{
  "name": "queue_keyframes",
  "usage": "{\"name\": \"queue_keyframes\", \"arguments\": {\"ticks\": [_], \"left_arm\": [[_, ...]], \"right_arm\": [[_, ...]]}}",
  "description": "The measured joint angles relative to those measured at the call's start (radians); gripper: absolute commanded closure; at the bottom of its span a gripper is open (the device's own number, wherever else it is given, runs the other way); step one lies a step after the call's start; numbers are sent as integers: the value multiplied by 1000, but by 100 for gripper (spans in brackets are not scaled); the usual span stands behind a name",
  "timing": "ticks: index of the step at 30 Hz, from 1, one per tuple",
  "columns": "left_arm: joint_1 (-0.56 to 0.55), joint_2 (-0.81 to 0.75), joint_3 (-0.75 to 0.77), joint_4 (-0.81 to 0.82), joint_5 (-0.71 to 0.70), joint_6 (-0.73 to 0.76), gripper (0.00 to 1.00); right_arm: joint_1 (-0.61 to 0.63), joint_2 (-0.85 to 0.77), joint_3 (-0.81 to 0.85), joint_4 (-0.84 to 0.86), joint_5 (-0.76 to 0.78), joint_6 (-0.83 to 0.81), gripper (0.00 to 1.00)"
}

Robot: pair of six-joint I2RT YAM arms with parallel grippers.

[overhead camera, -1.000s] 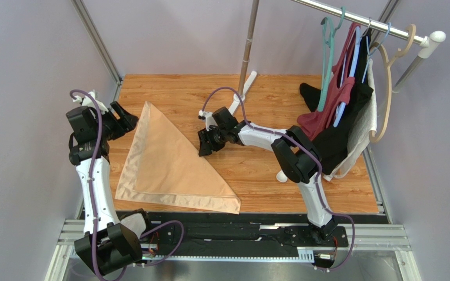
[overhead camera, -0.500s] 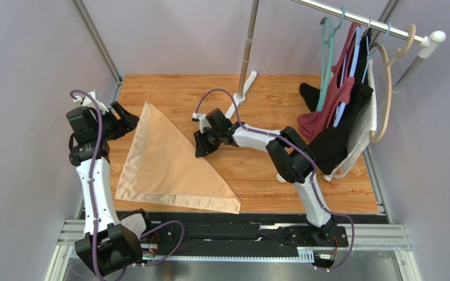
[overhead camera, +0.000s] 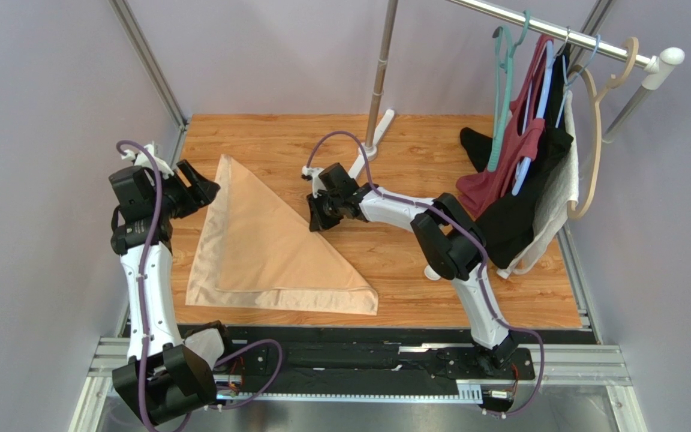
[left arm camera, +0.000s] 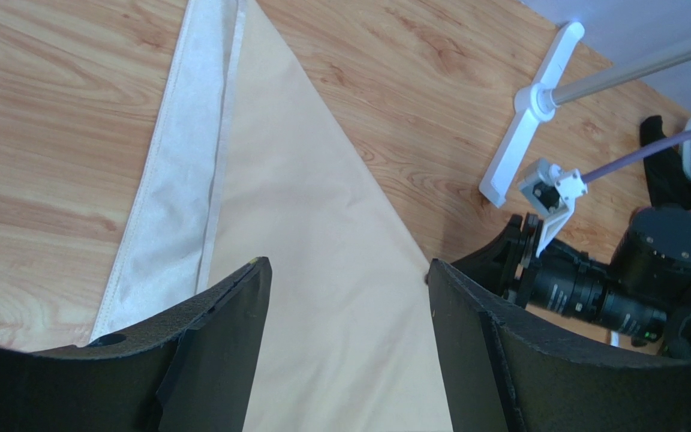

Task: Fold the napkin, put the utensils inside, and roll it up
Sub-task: Fold the napkin

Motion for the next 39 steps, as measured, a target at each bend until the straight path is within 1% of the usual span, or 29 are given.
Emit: {"name": "queue_keyframes", "arguments": {"ticks": [5, 8, 12, 13, 14, 15, 16, 18, 19, 21, 23, 25, 28, 33, 36, 39], "left_arm": [[-85, 2, -5, -1, -16, -1, 27], [-149, 3, -10, -2, -50, -7, 28], [-252, -8, -72, -2, -117, -47, 29], [-281, -16, -102, -2, -143, -65, 30], [-303, -25, -129, -6, -164, -82, 31], [-329, -39, -164, -11, -192, -105, 32], [-344, -53, -193, -14, -214, -124, 34], [-357, -92, -259, -19, -266, -164, 37], [-357, -110, -286, -22, -291, -184, 40], [-357, -153, -351, -23, -344, -229, 40], [-357, -175, -402, -13, -379, -264, 45], [-357, -164, -445, 6, -401, -298, 49], [-357, -90, -471, 37, -407, -333, 52], [-357, 66, -469, 119, -401, -365, 52], [-357, 128, -468, 139, -396, -371, 52], [-357, 152, -468, 151, -386, -376, 52]], "right_arm": [[-62, -6, 2, -14, 30, -1, 100], [-105, -10, 2, -21, 52, -2, 100], [-141, -11, 8, -34, 69, -8, 100], [-149, -11, 9, -37, 70, -9, 96], [-156, -12, 10, -39, 70, -10, 90], [-161, -13, 10, -42, 66, -13, 73], [-164, -13, 10, -45, 60, -14, 65], [-167, -21, 6, -46, 37, -17, 52], [-166, -32, -3, -45, 24, -15, 50], [-162, -84, -50, -40, -6, -11, 48], [-156, -164, -108, -39, -33, -7, 48], [-151, -261, -156, -34, -54, 0, 47], [-146, -411, -220, -19, -69, 9, 46], [-144, -631, -315, 3, -70, 11, 43], [-144, -716, -364, 6, -63, 11, 41], [-144, -763, -397, 4, -49, 11, 40]]}}
